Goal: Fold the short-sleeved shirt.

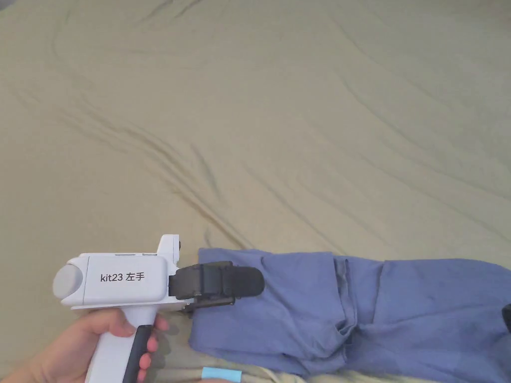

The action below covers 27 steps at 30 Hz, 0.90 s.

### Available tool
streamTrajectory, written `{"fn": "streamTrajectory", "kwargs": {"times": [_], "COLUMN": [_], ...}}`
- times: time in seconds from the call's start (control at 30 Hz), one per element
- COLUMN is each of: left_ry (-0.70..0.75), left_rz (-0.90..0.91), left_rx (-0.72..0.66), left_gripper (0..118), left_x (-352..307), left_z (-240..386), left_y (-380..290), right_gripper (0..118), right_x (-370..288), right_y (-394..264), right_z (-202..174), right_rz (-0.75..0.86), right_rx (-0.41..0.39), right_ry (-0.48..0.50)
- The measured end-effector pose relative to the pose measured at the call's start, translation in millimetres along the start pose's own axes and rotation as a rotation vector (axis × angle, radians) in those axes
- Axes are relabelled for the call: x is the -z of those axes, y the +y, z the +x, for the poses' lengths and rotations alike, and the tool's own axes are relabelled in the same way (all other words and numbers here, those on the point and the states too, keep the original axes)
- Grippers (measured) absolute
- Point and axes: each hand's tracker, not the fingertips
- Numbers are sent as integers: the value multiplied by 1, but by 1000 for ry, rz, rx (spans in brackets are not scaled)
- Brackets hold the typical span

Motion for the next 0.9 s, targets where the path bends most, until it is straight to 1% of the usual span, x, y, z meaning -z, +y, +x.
{"fn": "streamTrajectory", "kwargs": {"times": [0.03,0.07,0.1,0.13,0.17,0.2,0.27,0.3,0.4,0.47,0.57,0.63,0.67,0.73,0.8,0.9], "left_ry": [104,249,159,5,26,80,99,110,175,223,363,490,526,609,624,657], "left_rz": [18,30,39,37,53,54,54,49,59,70,90,92,75,31,11,12], "left_rx": [0,9,-34,-61,-26,19,20,24,48,42,89,31,3,33,85,115], "left_gripper": [33,8,8,8,8,8,8,8,8,8,8,8,8,8,7,7], "left_x": [2,6,11,6,3,5,9,-2,-14,-40,-75,-93,-97,-96,-86,-58], "left_z": [9,4,5,4,12,18,29,20,44,55,69,70,73,94,122,170], "left_y": [-9,-10,-12,-15,-16,-18,-21,-14,-9,0,12,20,23,21,19,24], "right_gripper": [0,0,0,0,0,0,0,0,0,0,0,0,0,0,0,0], "right_x": [1,3,5,8,9,10,10,10,7,3,-2,-4,-4,-5,-10,-16], "right_y": [0,-1,-1,-2,-2,-2,-1,-1,1,2,-3,-8,-10,-16,-20,-29], "right_z": [-1,-3,-4,-7,-10,-12,-16,-17,-20,-20,-17,-14,-12,-9,-4,3], "right_rz": [-2,-6,-9,-12,-17,-19,-19,-17,-9,1,23,31,35,45,56,68], "right_rx": [8,10,9,4,-2,-6,-3,-3,-12,-2,5,7,11,25,45,62], "right_ry": [7,10,10,5,1,4,32,41,44,49,70,77,79,83,86,102]}}
